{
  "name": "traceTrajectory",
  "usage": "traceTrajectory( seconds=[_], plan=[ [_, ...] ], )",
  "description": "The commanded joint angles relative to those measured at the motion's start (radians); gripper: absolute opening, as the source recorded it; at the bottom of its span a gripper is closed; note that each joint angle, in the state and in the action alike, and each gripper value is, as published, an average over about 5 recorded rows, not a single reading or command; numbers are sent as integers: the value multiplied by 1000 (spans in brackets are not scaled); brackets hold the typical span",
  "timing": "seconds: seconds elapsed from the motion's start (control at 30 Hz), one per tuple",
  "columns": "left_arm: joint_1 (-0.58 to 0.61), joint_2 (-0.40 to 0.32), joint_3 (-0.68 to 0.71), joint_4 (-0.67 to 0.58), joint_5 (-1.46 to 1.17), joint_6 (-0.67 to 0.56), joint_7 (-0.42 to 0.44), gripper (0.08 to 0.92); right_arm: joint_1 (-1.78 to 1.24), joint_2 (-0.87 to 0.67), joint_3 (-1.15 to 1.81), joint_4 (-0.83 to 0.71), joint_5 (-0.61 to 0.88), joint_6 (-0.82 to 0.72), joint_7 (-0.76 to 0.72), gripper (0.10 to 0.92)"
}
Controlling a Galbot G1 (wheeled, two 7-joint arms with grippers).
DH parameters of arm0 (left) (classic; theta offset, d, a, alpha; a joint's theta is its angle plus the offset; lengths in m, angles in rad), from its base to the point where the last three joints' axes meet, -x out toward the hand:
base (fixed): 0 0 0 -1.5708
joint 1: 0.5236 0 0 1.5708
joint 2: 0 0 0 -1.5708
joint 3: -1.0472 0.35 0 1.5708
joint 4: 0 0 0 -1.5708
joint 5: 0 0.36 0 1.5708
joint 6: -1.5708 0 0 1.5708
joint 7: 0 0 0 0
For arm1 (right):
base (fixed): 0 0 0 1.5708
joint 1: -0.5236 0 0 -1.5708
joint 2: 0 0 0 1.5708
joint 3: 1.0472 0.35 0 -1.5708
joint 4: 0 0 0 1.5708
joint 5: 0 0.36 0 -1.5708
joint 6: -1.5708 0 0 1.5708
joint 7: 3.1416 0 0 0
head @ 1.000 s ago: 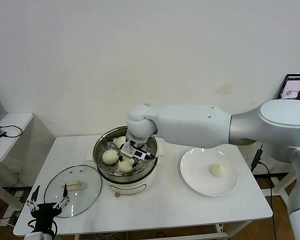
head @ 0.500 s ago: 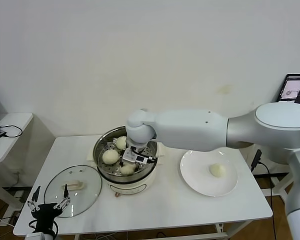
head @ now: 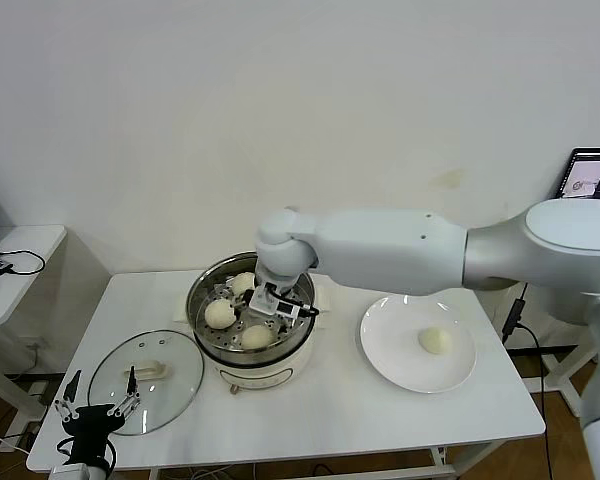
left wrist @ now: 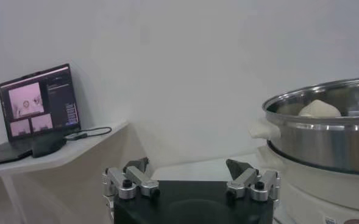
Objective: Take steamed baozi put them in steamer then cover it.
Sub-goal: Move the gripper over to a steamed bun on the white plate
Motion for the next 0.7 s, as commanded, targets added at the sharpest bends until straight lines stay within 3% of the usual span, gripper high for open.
traceTrajectory(
  seconds=[0.03, 0.43, 0.7],
  plan=[
    [-5, 8, -1, 4, 0, 1, 1, 823, 82, -129, 66, 20, 16, -28, 4, 823],
    [-26, 35, 13, 9, -1, 7, 5, 823, 109, -546, 97, 107, 128, -412, -79, 823],
    [-35, 46, 24, 13, 0, 12, 8, 823, -106, -790, 194, 133, 43, -420, -111, 823]
  ],
)
